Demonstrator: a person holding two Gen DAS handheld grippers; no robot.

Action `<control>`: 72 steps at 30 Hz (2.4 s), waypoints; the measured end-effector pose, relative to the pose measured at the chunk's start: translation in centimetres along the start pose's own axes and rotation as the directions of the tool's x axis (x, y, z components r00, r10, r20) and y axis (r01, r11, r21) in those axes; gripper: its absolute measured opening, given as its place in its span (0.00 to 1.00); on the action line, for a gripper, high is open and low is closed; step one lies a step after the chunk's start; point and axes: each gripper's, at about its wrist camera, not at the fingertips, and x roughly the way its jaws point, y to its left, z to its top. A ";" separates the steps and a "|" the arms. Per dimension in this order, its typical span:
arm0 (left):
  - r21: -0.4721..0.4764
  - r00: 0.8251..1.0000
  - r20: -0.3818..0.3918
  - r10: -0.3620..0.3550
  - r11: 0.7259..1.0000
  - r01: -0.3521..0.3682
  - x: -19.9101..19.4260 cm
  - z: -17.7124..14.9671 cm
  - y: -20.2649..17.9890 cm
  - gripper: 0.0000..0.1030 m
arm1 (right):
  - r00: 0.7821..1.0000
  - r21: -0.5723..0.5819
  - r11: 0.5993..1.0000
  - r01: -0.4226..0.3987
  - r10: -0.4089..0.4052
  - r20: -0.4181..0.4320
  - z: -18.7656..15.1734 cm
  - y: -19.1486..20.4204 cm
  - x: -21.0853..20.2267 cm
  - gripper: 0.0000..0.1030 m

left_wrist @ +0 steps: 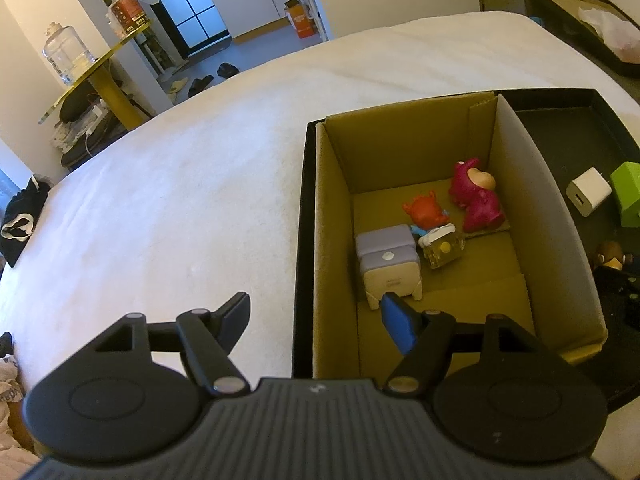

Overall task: Organize rigid objects
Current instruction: 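Grasp the brown monkey figure with the right tool, then carry the monkey figure into the box and open the right tool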

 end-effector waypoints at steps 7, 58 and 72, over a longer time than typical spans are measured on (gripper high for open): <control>-0.040 1.000 0.008 -0.021 0.999 0.021 -0.2 -0.1 0.8 0.69 | 1.000 -0.024 0.999 0.028 -0.028 -0.001 0.2 0.0 -0.9 0.35; -0.152 0.975 0.040 -0.218 0.963 0.221 0.5 -1.2 3.4 0.09 | 0.993 -0.326 0.945 -0.005 0.044 0.114 9.4 13.1 -3.7 0.35; -0.164 0.957 0.041 -0.286 0.943 0.289 1.2 -1.5 4.1 0.09 | 0.979 -0.346 0.918 -0.192 0.202 -0.008 10.1 16.2 -1.0 0.38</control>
